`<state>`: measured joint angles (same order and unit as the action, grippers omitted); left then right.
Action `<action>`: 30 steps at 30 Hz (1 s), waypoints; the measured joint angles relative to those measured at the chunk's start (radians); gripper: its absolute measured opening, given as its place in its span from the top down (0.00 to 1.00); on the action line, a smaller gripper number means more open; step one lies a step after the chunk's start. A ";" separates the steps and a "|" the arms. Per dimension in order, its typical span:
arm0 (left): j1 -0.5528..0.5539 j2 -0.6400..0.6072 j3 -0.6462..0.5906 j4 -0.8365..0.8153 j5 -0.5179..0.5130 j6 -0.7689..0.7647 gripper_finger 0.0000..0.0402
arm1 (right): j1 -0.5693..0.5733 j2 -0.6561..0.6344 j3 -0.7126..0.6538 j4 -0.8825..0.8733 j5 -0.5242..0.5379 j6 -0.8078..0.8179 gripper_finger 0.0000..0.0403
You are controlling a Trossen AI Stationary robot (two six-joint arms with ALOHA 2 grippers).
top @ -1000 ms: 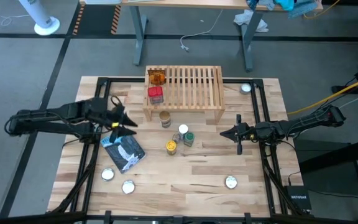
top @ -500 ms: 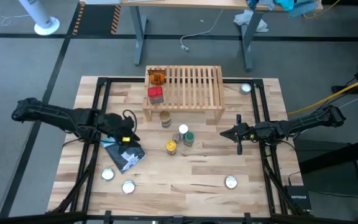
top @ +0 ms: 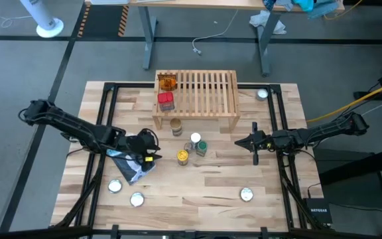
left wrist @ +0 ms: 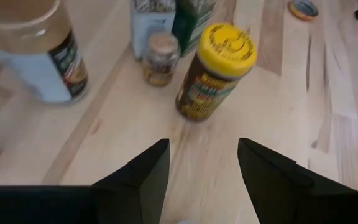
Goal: Shelf spices
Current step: Put the green seasoning bottle on the shelf
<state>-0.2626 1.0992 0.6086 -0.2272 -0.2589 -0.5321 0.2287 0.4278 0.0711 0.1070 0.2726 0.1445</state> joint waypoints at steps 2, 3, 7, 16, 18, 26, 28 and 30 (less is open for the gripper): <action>0.000 0.020 0.000 0.029 0.000 0.009 0.55 | 0.000 0.000 0.000 0.001 -0.005 0.042 0.98; 0.000 0.028 0.000 0.039 -0.001 0.015 0.55 | 0.000 0.000 0.000 0.007 -0.005 0.064 0.98; 0.000 0.041 0.000 0.040 -0.015 0.014 0.55 | 0.000 0.000 0.000 0.061 -0.005 0.153 0.98; 0.000 0.041 -0.005 0.033 -0.034 0.016 0.55 | 0.000 0.021 0.000 0.077 -0.021 0.227 0.82; 0.000 0.041 -0.013 0.035 -0.034 0.011 0.55 | 0.000 0.038 0.000 0.089 -0.021 0.252 0.73; 0.000 0.041 -0.030 0.030 -0.037 -0.018 0.55 | 0.000 0.175 0.000 0.338 -0.020 0.268 0.43; 0.000 0.041 -0.030 0.028 -0.037 -0.013 0.55 | 0.000 0.224 0.000 0.388 -0.020 0.268 0.38; 0.000 0.041 -0.030 0.028 -0.038 -0.008 0.55 | 0.000 0.282 0.000 0.434 -0.020 0.270 0.36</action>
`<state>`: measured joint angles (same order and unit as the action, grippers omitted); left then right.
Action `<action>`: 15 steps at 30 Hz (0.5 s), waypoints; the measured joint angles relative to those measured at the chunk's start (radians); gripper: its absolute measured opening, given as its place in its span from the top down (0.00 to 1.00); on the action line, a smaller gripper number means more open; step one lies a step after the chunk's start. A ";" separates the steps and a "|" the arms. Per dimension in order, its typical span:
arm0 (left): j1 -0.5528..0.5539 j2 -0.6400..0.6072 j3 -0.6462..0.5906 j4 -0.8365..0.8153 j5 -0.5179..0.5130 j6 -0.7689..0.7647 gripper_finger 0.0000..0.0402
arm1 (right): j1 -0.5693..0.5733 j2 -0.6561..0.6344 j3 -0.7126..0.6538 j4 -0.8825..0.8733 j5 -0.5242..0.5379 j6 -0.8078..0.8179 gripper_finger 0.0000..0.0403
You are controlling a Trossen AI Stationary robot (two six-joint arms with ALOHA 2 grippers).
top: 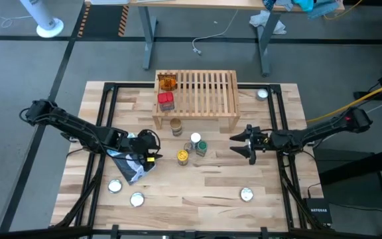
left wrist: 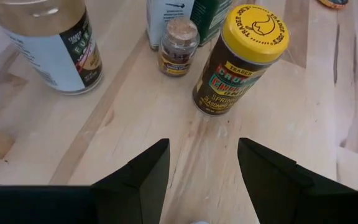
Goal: Shelf spices
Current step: Put the green seasoning bottle on the shelf
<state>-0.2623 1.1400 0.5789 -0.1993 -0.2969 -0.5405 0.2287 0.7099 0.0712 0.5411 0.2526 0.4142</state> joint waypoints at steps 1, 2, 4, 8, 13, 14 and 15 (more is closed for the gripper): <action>0.000 0.000 0.000 0.000 -0.003 0.004 0.55 | 0.000 0.031 0.000 0.023 0.000 0.000 0.36; 0.000 0.000 0.000 0.000 -0.003 0.011 0.55 | 0.000 0.065 0.000 0.048 0.000 0.000 0.36; 0.000 0.000 0.000 0.001 -0.005 0.017 0.55 | 0.000 0.138 0.002 0.105 0.010 0.000 0.36; 0.000 0.000 0.000 0.001 -0.012 0.025 0.55 | 0.000 0.295 0.068 0.119 0.042 -0.036 0.38; 0.000 0.000 0.000 0.001 -0.025 0.033 0.55 | 0.000 0.517 0.184 0.117 0.045 -0.134 0.39; 0.000 0.000 0.000 0.001 -0.025 0.033 0.55 | 0.000 0.558 0.207 0.117 0.046 -0.148 0.39; 0.000 0.000 0.000 0.001 -0.025 0.033 0.55 | 0.000 0.599 0.229 0.116 0.046 -0.158 0.39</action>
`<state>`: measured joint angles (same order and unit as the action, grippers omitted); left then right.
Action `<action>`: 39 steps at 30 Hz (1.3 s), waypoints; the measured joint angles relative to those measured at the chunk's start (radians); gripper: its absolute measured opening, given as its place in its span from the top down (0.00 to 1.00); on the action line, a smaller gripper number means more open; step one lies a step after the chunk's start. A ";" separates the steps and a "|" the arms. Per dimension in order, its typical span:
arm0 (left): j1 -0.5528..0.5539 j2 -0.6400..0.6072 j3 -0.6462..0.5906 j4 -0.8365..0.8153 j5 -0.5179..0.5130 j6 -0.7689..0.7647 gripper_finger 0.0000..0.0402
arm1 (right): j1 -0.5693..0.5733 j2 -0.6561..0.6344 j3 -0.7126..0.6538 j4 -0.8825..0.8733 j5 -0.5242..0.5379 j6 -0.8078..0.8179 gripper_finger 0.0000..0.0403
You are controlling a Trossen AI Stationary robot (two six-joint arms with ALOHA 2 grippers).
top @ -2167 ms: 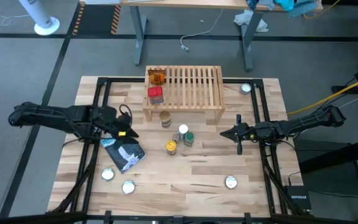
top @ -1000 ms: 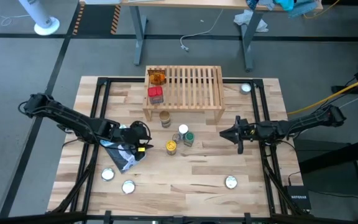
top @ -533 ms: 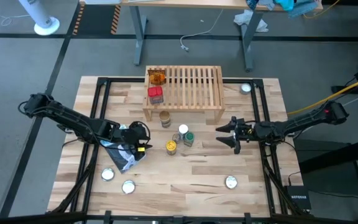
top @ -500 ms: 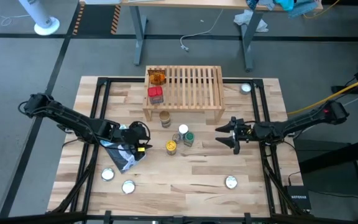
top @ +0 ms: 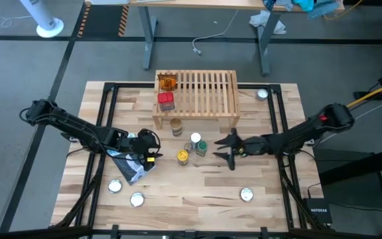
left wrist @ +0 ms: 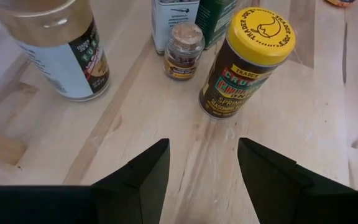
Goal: Shelf spices
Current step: Put the green seasoning bottle on the shelf
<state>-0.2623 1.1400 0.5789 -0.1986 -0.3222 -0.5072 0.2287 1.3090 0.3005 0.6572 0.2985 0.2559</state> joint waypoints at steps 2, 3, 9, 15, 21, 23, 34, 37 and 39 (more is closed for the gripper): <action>0.000 0.000 0.000 0.000 0.000 0.000 0.55 | 0.000 0.075 0.040 -0.003 0.000 -0.003 0.39; 0.000 0.000 0.000 -0.001 0.000 0.002 0.55 | 0.000 0.107 0.061 -0.003 0.000 -0.003 0.40; -0.022 0.000 0.000 -0.002 -0.003 0.013 0.55 | 0.000 0.235 0.153 -0.008 0.013 -0.003 0.40; -0.044 0.000 0.000 0.000 -0.010 0.012 0.55 | -0.001 0.267 0.192 -0.044 0.084 -0.001 0.40; -0.052 0.000 0.000 0.000 -0.045 0.010 0.55 | -0.001 0.267 0.210 -0.048 0.117 0.055 0.40; -0.052 0.000 0.000 0.000 -0.048 0.011 0.55 | 0.000 0.267 0.215 -0.049 0.117 0.082 0.40; -0.051 0.000 0.000 0.000 -0.050 0.019 0.55 | 0.000 0.266 0.252 -0.061 0.094 0.106 0.40; -0.051 0.000 0.000 0.000 -0.050 0.021 0.55 | 0.000 0.266 0.256 -0.062 0.061 0.106 0.40; -0.051 0.000 0.000 0.000 -0.050 0.021 0.55 | 0.000 0.266 0.256 -0.062 0.060 0.106 0.40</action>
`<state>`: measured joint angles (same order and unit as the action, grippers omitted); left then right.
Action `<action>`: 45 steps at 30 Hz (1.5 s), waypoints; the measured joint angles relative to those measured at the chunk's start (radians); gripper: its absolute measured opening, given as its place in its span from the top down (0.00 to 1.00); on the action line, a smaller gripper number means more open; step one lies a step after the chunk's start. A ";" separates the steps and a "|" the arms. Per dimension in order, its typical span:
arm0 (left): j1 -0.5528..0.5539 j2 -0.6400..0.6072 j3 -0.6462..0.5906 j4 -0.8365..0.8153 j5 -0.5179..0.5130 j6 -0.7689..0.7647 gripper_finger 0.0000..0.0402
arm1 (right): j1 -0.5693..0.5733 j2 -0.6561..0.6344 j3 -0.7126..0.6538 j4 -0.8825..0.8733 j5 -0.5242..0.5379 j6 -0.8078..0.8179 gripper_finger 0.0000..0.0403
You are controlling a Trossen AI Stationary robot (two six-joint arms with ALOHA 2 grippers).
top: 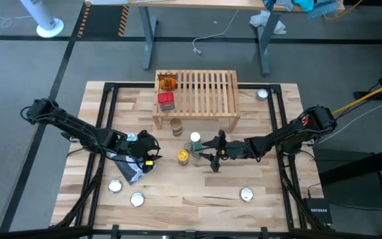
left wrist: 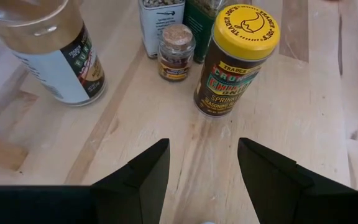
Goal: Shelf spices
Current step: Put the green seasoning bottle on the shelf
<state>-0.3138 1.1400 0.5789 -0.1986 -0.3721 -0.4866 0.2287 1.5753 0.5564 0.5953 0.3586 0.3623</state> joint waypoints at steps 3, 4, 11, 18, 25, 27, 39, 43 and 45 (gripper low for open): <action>0.000 0.000 0.000 0.000 0.000 0.000 0.55 | 0.000 0.000 0.000 -0.001 0.034 0.024 0.40; 0.000 0.000 0.000 0.000 0.000 0.000 0.55 | 0.000 0.000 0.000 -0.002 0.045 0.033 0.40; 0.000 0.000 0.000 0.000 0.000 0.000 0.55 | 0.000 0.000 0.000 -0.020 0.073 0.053 0.40; 0.000 0.000 0.000 0.002 -0.005 0.000 0.55 | 0.000 0.038 0.012 -0.012 0.059 0.053 0.40; 0.000 0.000 0.000 0.001 -0.006 -0.003 0.55 | 0.000 0.162 0.094 -0.016 0.060 0.052 0.40; 0.000 0.000 0.000 0.001 -0.006 -0.002 0.55 | 0.000 0.189 0.121 -0.024 0.059 0.049 0.40; 0.000 0.000 0.000 0.000 -0.006 -0.002 0.55 | 0.000 0.292 0.194 -0.023 0.029 0.048 0.40; 0.000 0.000 0.000 -0.001 -0.006 -0.003 0.55 | 0.000 0.292 0.195 -0.023 -0.008 0.048 0.40; 0.000 0.000 0.000 -0.001 -0.006 -0.003 0.55 | 0.000 0.292 0.195 -0.022 -0.013 0.048 0.40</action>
<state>-0.3138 1.1400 0.5789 -0.1993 -0.3786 -0.4892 0.2287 1.8675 0.7513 0.5731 0.3458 0.4103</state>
